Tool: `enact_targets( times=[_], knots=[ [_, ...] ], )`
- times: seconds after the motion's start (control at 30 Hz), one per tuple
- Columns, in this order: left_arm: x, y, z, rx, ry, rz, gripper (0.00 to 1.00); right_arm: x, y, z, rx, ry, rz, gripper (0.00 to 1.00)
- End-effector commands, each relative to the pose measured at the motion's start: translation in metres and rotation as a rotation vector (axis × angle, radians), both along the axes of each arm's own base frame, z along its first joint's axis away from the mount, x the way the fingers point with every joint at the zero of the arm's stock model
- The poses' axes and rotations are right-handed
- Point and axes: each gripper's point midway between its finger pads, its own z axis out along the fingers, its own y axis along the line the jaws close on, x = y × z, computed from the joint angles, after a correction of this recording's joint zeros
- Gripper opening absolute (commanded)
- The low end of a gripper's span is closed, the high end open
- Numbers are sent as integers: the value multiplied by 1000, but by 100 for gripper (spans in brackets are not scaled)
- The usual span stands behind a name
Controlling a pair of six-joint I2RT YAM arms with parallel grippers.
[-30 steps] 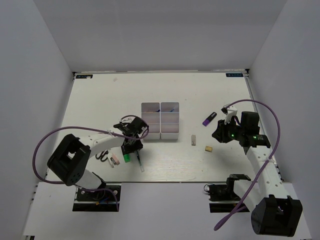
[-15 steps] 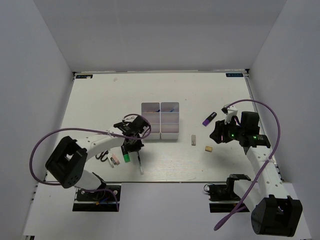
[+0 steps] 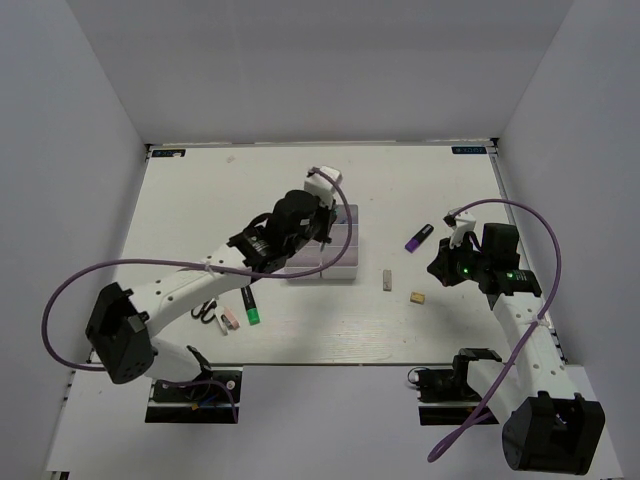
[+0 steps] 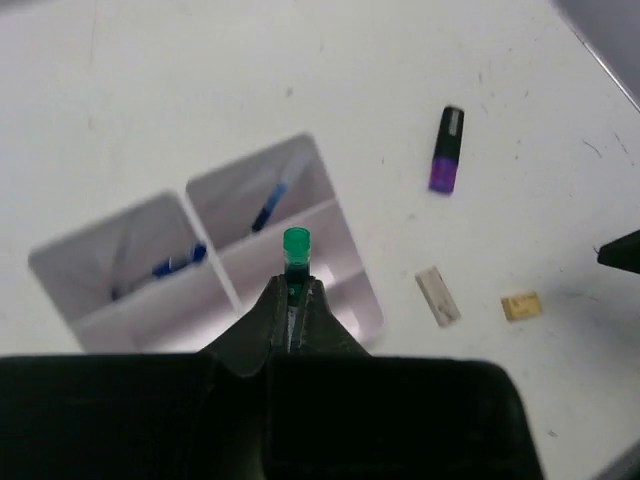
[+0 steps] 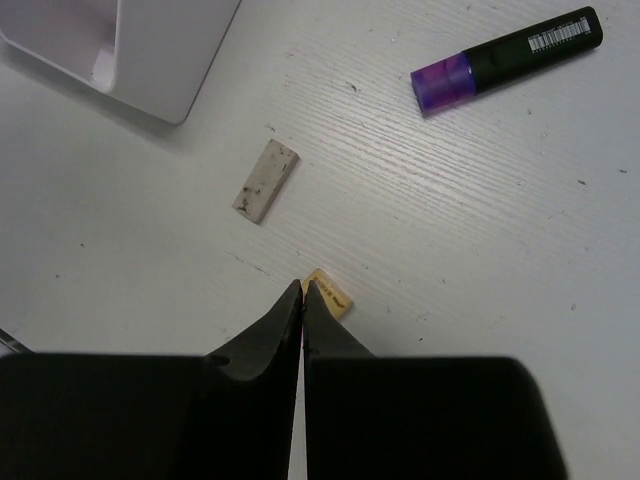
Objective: Sort the stationery into containers
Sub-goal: Place the pen in the storage box.
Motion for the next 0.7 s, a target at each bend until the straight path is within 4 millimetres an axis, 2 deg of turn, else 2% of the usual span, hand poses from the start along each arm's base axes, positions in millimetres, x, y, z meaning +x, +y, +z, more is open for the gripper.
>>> enact_targets(
  times=[0.0, 0.07, 0.1, 0.17, 0.2, 0.3, 0.33, 0.4, 0.47, 0.67],
  knots=[
    [32, -36, 33, 91, -384, -186, 0, 9, -1, 18, -1, -70, -6, 4],
    [32, -56, 51, 87, -525, -290, 0, 9, -1, 18, -2, -71, -5, 5],
    [36, -67, 42, 94, -531, -317, 0, 9, -1, 19, 0, -72, -5, 5],
    [43, -76, 57, 107, -583, -336, 0, 9, -2, 18, -3, -69, -6, 5],
    [50, -83, 51, 111, -587, -338, 0, 8, -1, 18, -1, -68, -3, 5],
    [62, -91, 51, 123, -623, -339, 0, 9, -1, 20, 1, -72, -4, 5],
    [66, -94, 45, 145, -631, -342, 0, 9, -1, 19, 1, -73, -4, 5],
    [71, -93, 49, 136, -641, -318, 0, 8, 0, 19, 3, -71, 1, 5],
    [75, -92, 44, 133, -625, -317, 0, 7, 0, 18, 3, -67, 1, 5],
    [80, -90, 52, 73, -592, -324, 0, 7, 1, 19, 5, -70, 7, 5]
  ],
)
